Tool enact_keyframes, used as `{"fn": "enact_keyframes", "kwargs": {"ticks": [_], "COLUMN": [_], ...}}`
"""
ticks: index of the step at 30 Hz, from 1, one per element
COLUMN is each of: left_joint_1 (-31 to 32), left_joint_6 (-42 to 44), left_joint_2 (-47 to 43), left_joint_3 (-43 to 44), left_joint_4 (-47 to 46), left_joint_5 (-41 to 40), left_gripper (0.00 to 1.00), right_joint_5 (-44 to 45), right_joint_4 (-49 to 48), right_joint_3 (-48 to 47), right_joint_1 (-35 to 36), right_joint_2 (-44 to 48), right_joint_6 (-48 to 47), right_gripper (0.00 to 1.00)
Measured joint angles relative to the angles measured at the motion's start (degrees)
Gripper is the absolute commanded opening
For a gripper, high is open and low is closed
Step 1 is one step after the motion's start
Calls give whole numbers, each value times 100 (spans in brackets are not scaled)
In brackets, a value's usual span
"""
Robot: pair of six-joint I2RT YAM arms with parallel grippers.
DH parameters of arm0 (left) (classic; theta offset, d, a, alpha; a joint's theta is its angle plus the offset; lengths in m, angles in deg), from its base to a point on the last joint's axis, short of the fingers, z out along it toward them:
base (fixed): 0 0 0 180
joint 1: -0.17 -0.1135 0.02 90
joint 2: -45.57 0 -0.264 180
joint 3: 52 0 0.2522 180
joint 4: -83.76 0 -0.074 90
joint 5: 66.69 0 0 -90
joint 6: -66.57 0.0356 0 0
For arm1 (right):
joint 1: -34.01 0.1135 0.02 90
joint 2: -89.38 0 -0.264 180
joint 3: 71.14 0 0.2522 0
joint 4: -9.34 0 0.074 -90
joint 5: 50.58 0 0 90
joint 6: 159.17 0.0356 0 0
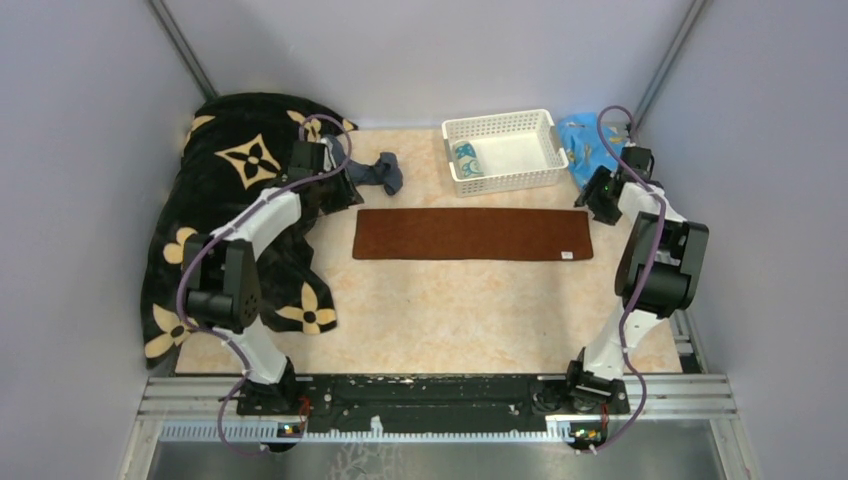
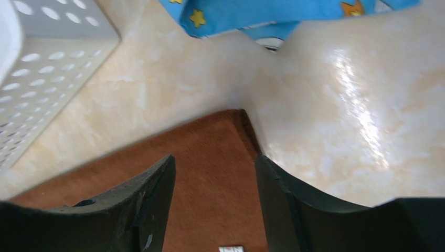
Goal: Roll the towels
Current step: Fold the towel at the center of the board.
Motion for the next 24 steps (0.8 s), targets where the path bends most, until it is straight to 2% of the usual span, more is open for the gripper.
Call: {"fn": "enact_keyframes", "kwargs": {"ticks": [6,13,24], "left_joint_1": [0,0,0], "left_joint_6": [553,1145,1598], "left_joint_2": [-863,-1563,-1661], "left_joint_3": [20,-420,-636], "left_joint_4": [352,640,876], "left_joint_5": [-24,-138,-192], "left_gripper": [57,58,59], "right_joint_5": [649,726,780], "right_joint_4": [584,946,1178], "right_joint_3": [7,7,11], "right_joint_1": [7,7,149], "right_joint_2": [201,184,-116], "right_joint_6": [-323,-688,-1078], "right_gripper": [51,44,46]}}
